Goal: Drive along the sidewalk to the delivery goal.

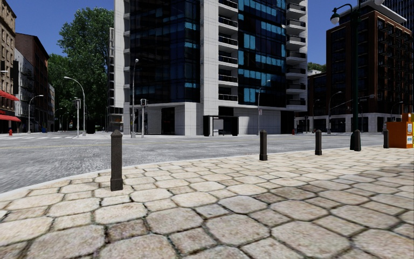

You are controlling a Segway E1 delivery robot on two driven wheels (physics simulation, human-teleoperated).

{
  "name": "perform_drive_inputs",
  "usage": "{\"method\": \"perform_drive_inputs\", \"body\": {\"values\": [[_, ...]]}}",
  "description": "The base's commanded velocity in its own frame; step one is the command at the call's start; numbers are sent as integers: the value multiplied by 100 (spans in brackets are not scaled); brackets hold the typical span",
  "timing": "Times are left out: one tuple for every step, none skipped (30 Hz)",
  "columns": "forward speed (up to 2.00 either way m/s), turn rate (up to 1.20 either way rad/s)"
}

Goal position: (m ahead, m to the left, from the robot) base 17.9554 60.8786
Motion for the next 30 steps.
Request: {"method": "perform_drive_inputs", "body": {"values": [[0,0],[0,0],[0,0],[0,0],[0,0],[0,0],[0,0],[0,0],[0,0],[0,0],[0,0],[0,0],[0,0],[0,0],[0,0],[0,0],[0,0],[0,0],[0,0],[0,0],[0,0],[0,0],[0,0],[0,0],[0,0],[0,0],[0,0],[0,0],[0,0],[0,0]]}}
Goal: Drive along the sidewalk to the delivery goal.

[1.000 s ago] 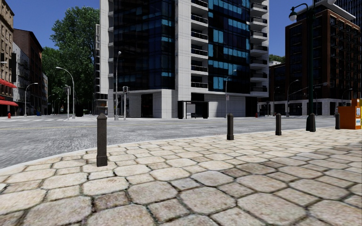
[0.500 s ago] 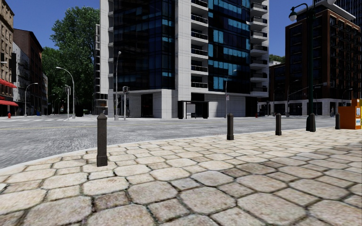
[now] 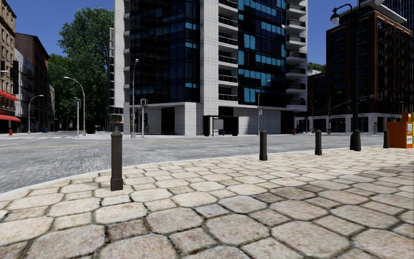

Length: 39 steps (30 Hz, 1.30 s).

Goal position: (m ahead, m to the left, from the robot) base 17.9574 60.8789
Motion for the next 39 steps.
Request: {"method": "perform_drive_inputs", "body": {"values": [[0,17],[0,33],[0,37],[0,37],[0,39],[0,39],[0,39],[0,39],[0,39],[0,39],[0,39],[0,39],[0,39],[0,39],[0,39],[0,39],[0,39],[0,39],[0,39],[0,39],[0,39],[0,39],[0,39],[0,39],[0,39],[0,39],[0,39],[0,39],[0,39],[0,39],[0,39],[0,39],[0,39],[0,39],[0,39],[0,39],[0,39],[0,39],[0,39]]}}
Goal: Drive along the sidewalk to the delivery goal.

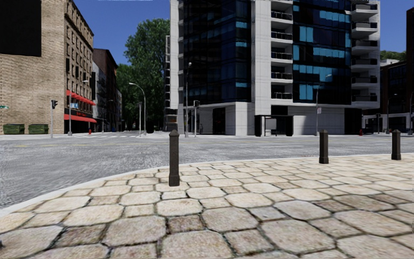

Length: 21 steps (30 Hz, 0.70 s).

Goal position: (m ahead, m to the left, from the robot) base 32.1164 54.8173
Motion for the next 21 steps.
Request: {"method": "perform_drive_inputs", "body": {"values": [[0,40],[0,40],[0,53],[0,66],[0,74],[0,74],[0,78],[0,78],[0,78],[0,78],[0,78],[0,78],[0,78],[0,78],[0,78],[0,78],[0,78],[0,78],[0,78],[0,78],[0,78]]}}
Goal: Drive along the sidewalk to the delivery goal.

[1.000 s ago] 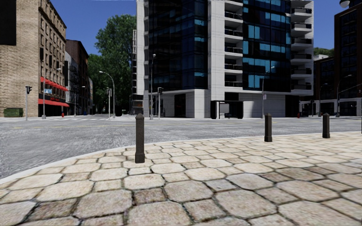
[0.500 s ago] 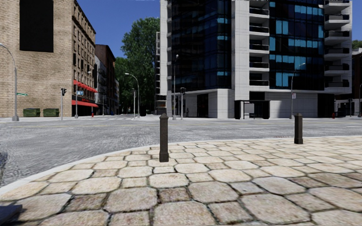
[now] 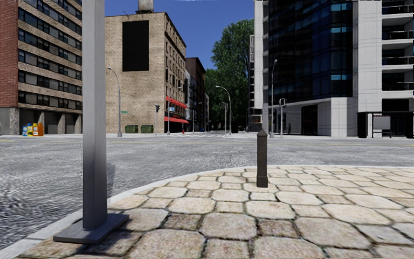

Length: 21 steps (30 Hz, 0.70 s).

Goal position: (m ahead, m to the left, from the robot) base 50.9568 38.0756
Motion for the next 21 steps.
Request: {"method": "perform_drive_inputs", "body": {"values": [[0,78],[0,78],[0,78],[0,78],[0,78],[0,78],[0,78],[0,78],[0,78],[0,78],[0,78],[0,78],[0,78],[0,78],[0,78],[0,78],[0,78],[0,78],[0,78],[0,78],[0,78]]}}
